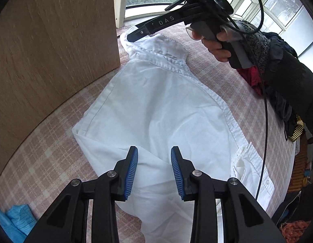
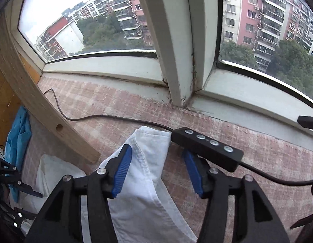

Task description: Fold clothes

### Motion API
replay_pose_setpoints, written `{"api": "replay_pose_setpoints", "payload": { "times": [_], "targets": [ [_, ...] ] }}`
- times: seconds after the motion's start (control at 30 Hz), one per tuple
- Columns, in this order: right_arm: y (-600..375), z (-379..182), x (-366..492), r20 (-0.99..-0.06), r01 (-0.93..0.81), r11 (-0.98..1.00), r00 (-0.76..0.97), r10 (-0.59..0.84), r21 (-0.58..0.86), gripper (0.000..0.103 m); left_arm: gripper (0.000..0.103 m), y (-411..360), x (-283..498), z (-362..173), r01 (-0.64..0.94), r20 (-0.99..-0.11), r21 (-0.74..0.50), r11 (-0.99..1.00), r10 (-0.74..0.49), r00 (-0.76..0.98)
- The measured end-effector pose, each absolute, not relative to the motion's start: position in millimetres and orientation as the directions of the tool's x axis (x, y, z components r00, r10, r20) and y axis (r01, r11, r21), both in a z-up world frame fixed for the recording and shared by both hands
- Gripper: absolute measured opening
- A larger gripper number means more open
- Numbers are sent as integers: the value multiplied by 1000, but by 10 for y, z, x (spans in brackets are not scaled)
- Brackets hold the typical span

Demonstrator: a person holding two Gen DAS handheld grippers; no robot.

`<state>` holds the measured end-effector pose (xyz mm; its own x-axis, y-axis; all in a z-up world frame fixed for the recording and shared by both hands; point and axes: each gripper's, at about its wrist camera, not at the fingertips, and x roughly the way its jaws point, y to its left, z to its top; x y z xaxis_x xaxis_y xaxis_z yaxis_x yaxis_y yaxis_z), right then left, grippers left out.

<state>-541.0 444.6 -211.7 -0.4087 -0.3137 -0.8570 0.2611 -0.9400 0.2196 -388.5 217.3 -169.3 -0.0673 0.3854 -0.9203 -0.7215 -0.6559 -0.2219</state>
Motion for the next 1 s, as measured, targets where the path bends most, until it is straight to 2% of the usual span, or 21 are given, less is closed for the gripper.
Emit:
{"api": "replay_pose_setpoints", "payload": {
  "times": [0.1, 0.13, 0.17, 0.2, 0.27, 0.3, 0.33, 0.5, 0.7, 1.0],
  "targets": [
    [4427, -2065, -5361, -851, 270, -937, -417, -320, 221, 54, 32, 2202, -3897, -1740, -719, -920, -228, -657, 386, -61],
    [4420, -2048, -5345, -848, 273, -936, -420, -323, 221, 51, 33, 2218, -3898, -1758, -719, -920, -229, -656, 386, -59],
    [4413, -2031, -5328, -846, 276, -935, -422, -325, 221, 40, 33, 2228, -3894, -1773, -721, -922, -227, -655, 383, -59],
    [4407, -2014, -5312, -844, 279, -934, -425, -327, 222, 37, 34, 2238, -3891, -1787, -722, -923, -224, -654, 380, -58],
    [4394, -1979, -5280, -840, 285, -932, -430, -332, 222, 18, 34, 2259, -3889, -1815, -725, -925, -219, -653, 375, -59],
    [4387, -1962, -5263, -837, 288, -931, -433, -334, 223, 15, 34, 2261, -3894, -1828, -723, -925, -221, -654, 375, -57],
    [4380, -1945, -5247, -835, 291, -930, -435, -336, 223, 6, 34, 2264, -3899, -1841, -722, -925, -222, -656, 375, -56],
    [4361, -1814, -5147, -817, 301, -926, -459, -350, 227, 6, 35, 2313, -3923, -1937, -718, -924, -221, -660, 377, -62],
    [4390, -927, -4619, -697, 308, -922, -608, -379, 233, 6, 35, 2299, -3926, -1862, -695, -925, -212, -687, 371, -84],
    [3934, 121, -3319, -575, 385, -918, -732, -365, 93, 5, 37, 1632, -3542, -973, -637, -878, -155, -755, 400, -261]
  ]
}}
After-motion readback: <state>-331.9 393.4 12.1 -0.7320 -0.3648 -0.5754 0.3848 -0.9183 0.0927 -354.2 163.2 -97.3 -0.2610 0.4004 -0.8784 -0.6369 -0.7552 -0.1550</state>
